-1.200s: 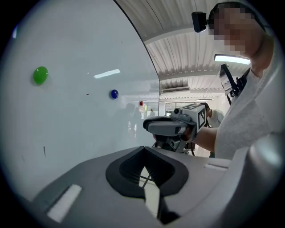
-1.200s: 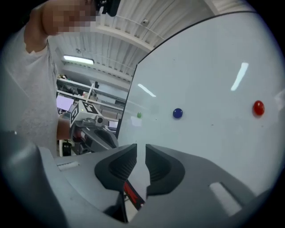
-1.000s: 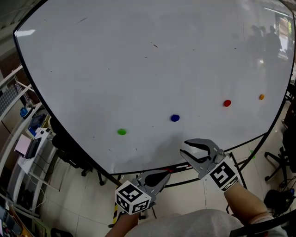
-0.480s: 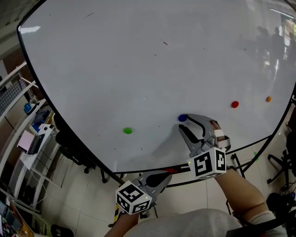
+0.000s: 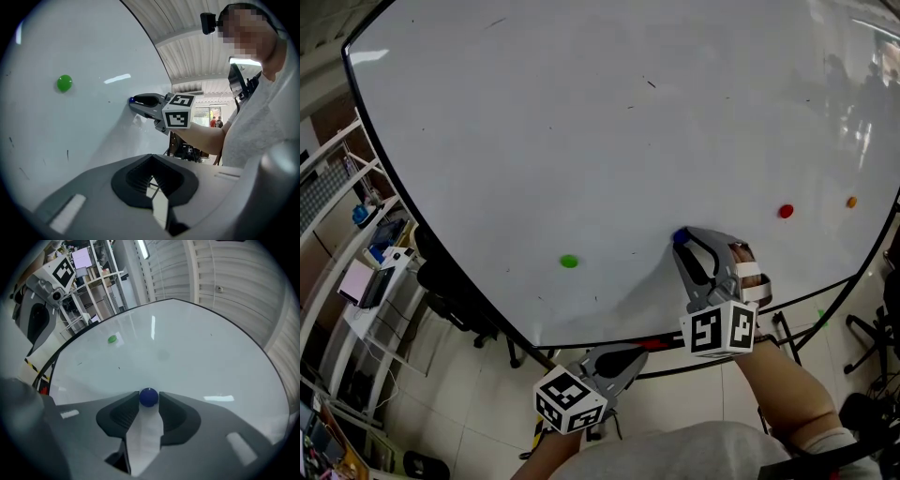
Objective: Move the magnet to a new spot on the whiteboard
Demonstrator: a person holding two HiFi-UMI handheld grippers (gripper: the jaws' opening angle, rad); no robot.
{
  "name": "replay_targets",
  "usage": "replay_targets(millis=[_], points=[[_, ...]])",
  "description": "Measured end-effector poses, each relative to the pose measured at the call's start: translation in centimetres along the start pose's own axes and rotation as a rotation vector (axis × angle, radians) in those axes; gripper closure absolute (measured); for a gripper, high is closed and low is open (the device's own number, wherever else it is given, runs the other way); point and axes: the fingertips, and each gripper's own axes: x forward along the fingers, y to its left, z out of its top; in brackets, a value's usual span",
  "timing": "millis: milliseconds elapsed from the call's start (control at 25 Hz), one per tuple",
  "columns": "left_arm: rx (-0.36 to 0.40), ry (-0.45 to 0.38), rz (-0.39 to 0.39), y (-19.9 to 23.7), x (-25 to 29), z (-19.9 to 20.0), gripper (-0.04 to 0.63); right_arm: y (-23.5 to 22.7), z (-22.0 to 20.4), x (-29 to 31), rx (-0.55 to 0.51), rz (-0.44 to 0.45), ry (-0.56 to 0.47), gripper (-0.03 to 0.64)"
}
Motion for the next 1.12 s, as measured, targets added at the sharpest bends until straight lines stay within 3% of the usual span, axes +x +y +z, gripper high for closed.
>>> replay_targets(millis=[240,640,920,1120], points=[[0.0,-0.006,0.001,-0.2,-0.6,-0.1,0.615,-0.2,-0.2,0.0,0.046,0.014,0.018,0.494],[0.001,-0.025,-0.009,-0.7,-2.6,-0.5,0.615,0.3,0.1,-1.2,0.36,0.14,0.038,0.492],[0.019,-0.051,-0.024,-1.4,-4.2,-0.4,0.615,4.0,2.0,-6.3,0.624,0.375,-0.003,0.492],[0.019,-0.071,-0.025,-2.0,-5.1,-0.1,0.615,7.8,2.5,-10.9,0.745,0.507,0.014,0.492]])
